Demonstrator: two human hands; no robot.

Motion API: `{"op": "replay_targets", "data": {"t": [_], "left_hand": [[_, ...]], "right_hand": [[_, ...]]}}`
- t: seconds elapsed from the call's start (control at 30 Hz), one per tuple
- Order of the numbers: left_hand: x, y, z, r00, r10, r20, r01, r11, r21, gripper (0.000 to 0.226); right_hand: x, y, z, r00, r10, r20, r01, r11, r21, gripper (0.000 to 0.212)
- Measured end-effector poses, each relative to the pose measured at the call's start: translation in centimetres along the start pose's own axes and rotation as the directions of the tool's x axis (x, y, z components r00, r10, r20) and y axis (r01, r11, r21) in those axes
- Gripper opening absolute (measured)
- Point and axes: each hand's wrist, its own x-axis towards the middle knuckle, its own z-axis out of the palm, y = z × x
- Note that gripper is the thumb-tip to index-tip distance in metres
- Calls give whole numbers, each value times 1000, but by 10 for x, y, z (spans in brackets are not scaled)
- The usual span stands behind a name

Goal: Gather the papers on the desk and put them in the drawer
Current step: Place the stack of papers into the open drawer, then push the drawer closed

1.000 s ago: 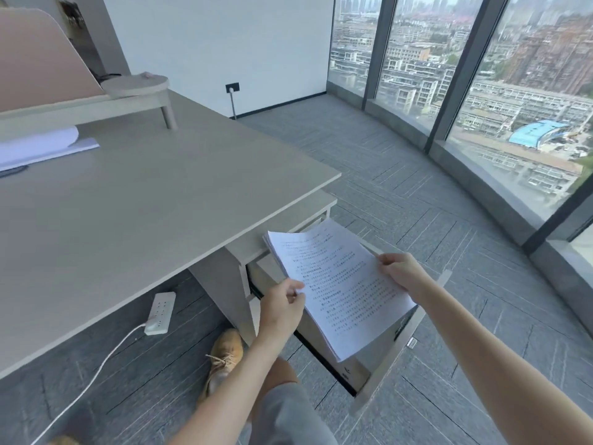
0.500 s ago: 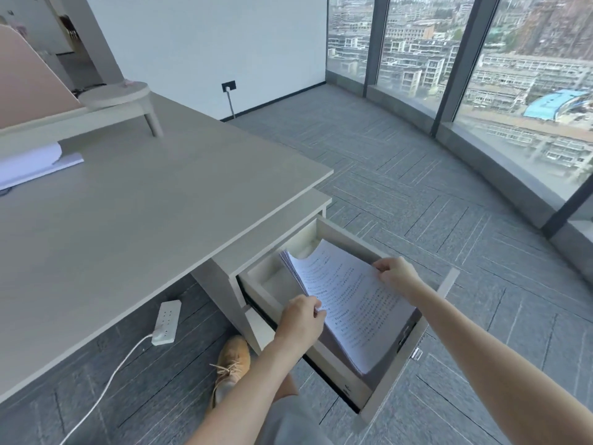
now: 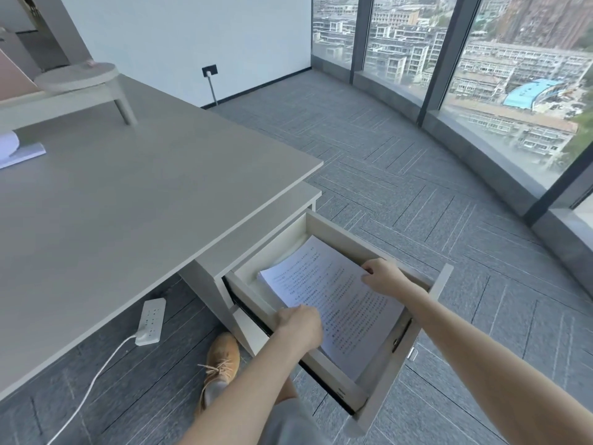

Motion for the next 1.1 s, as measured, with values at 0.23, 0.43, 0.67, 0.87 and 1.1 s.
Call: {"op": "replay_targets", "data": {"t": [0.23,0.43,0.67,0.87,1.1], "left_hand": [[-4,-2,-8,997,-66,35,62,994,95,32],[-25,-28,-34,978,-12,-208,5,999,-35,34],[-47,-67,-83,857,-68,-511,-40,980,-197,47],[-37,-114,-124,775,-93,-625,-4,989,-151,66],[-20,-161,-122,906,-135,-401,110,990,-86,84]], "right_hand": [[-7,-4,4,998,3,56,8,978,-208,26],[-40,-23,-3,992,-125,-29,119,982,-148,51],[-115,-15,-12,947,-161,-279,164,986,-12,50],[-170,26,5,843,18,-538,93,979,180,66],[-186,54,31,977,122,-172,-3,825,565,95]]}}
